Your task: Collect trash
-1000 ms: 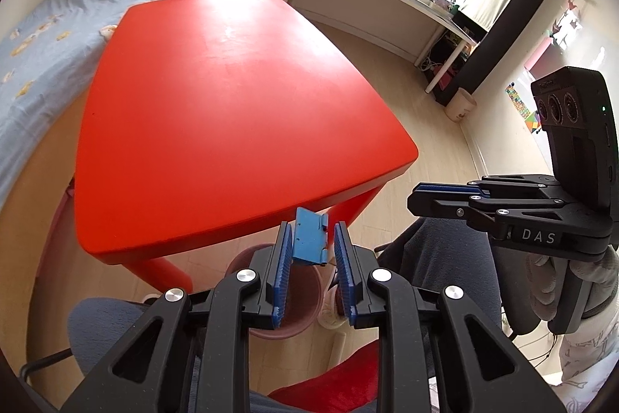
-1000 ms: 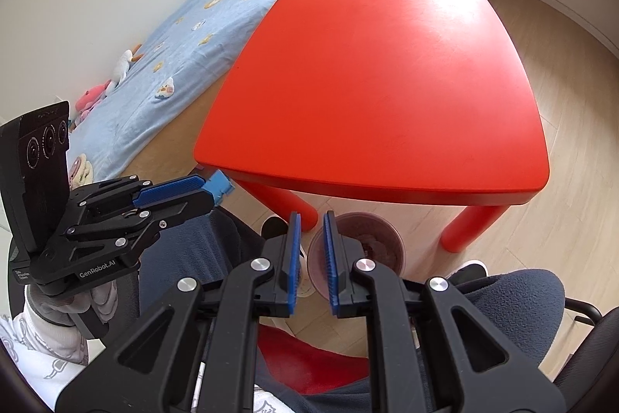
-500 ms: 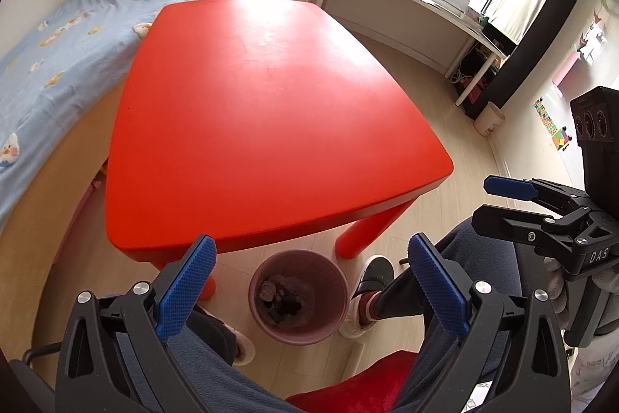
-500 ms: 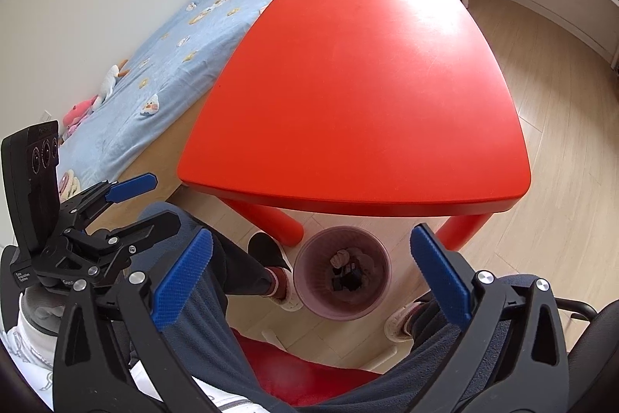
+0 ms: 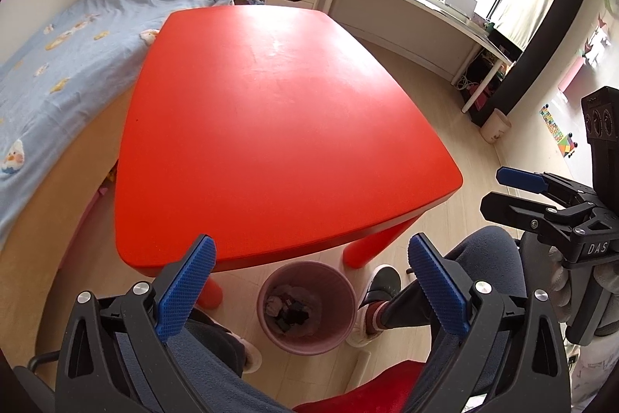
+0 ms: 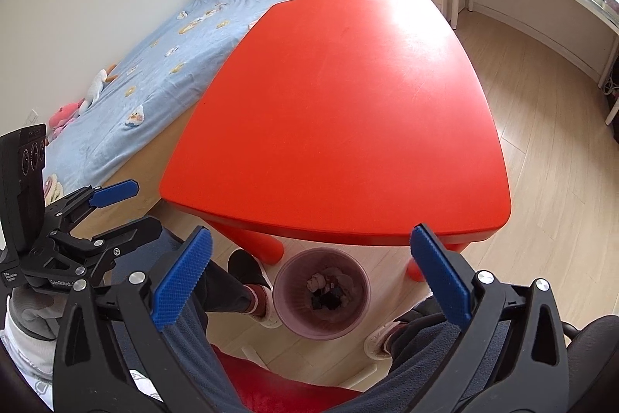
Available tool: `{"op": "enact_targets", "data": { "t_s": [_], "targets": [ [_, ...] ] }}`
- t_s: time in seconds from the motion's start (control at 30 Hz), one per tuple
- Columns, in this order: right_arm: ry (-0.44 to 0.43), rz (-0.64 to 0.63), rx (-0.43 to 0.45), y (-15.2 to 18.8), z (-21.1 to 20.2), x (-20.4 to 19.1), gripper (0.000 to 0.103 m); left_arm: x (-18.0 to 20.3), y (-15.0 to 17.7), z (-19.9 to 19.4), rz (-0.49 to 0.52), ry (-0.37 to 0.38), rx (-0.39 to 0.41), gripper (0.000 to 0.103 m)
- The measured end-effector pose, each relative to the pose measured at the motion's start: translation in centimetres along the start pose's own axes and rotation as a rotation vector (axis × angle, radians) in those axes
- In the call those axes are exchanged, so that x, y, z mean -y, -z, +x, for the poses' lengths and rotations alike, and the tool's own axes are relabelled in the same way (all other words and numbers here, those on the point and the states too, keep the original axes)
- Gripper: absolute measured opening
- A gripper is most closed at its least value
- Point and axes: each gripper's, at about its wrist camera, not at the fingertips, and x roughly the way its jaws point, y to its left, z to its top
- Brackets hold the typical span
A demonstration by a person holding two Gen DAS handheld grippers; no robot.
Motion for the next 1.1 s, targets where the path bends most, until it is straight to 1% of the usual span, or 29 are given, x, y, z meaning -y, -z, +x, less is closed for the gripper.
{"op": "enact_targets", "data": {
  "t_s": [0.23, 0.3, 0.4, 0.47, 0.57, 0.73, 1.1],
  "targets": [
    [0.029, -0.04, 0.081, -2.7, -0.6, 0.1, 0.1, -0.4, -2.2, -0.7, 0.018, -0.015, 0.075, 0.096],
    [0.04, -0.055, 0.101, -3.4, -0.7, -0.1, 0.1, -0.5, -2.9, -1.0, 0.021, -0.008, 0.095, 0.096],
    [0.039, -0.066, 0.122, -4.4, -1.0, -0.2, 0.1, -0.6, -3.8, -0.9, 0.021, 0.026, 0.105, 0.096],
    [0.046, -0.077, 0.133, -4.9, -1.1, -0.3, 0.1, -0.6, -4.3, -0.8, 0.026, 0.025, 0.104, 0.097],
    [0.04, -0.083, 0.139, -5.4, -1.1, -0.3, 0.1, -0.8, -4.9, -0.6, 0.025, 0.028, 0.106, 0.097],
    [0.024, -0.086, 0.142, -5.6, -1.0, -0.1, 0.1, -0.7, -5.1, -0.5, 0.025, 0.008, 0.105, 0.097],
    [0.03, -0.093, 0.135, -5.8, -0.7, -0.2, 0.1, -0.7, -5.0, -0.9, 0.019, 0.023, 0.127, 0.097]
  ]
}}
